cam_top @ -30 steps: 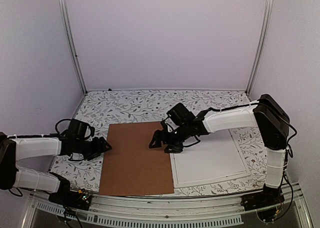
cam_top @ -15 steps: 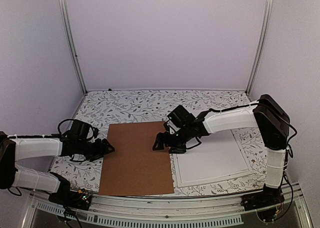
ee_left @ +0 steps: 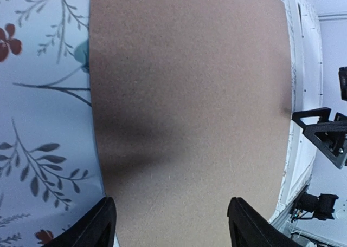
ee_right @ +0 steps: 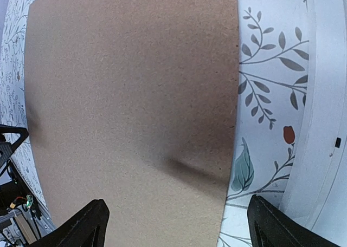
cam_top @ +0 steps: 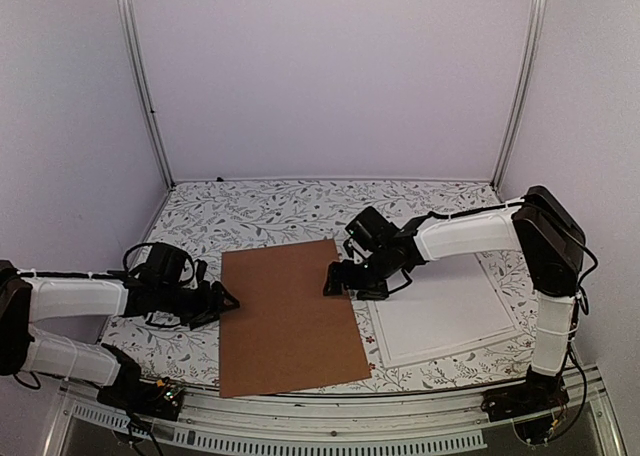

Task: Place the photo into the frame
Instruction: Pick up the backboard from the center of the board.

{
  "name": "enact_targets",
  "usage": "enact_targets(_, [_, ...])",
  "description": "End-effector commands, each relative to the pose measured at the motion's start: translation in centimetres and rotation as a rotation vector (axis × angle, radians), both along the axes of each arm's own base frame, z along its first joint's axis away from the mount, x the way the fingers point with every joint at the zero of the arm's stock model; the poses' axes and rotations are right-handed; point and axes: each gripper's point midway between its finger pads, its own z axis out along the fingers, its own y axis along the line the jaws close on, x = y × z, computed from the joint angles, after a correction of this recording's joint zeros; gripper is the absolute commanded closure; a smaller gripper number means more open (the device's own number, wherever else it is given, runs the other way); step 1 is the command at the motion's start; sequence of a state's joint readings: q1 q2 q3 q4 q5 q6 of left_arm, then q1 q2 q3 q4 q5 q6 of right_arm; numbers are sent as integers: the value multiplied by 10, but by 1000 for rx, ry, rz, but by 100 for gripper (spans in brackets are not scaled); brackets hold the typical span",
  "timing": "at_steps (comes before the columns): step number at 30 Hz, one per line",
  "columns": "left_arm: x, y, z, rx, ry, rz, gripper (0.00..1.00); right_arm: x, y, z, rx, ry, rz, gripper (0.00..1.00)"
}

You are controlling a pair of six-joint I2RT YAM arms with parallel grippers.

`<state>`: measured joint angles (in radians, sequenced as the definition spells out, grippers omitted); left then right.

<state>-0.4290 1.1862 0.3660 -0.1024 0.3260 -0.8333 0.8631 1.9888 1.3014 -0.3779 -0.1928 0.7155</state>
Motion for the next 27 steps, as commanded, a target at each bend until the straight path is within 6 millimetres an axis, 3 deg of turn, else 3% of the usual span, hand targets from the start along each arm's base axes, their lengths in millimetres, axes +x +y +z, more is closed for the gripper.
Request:
enact_targets(1, [-16,-29,15,-127,20,-65,28,-7,-16,-18,-60,30,13,7])
enact_targets(4, [-22,-37,28,-149,2,-89,30,-6,-6,-21,-34,37,38,7])
enact_targets(7, [-18,-32,46,-127,-65,-70,31,-4,7,-27,-1,48,74,7])
enact_targets(14, [34,1,73,99,-284,5,24,3,42,-21,119,16,192,7])
enact_targets(20, [93,33,69,263,-309,29,21,15,51,0,131,-73,260,7])
enact_targets(24, [126,60,66,356,-307,87,21,16,41,14,105,-96,249,7])
enact_targets(27, [139,70,51,392,-264,100,21,12,30,15,60,-72,219,7])
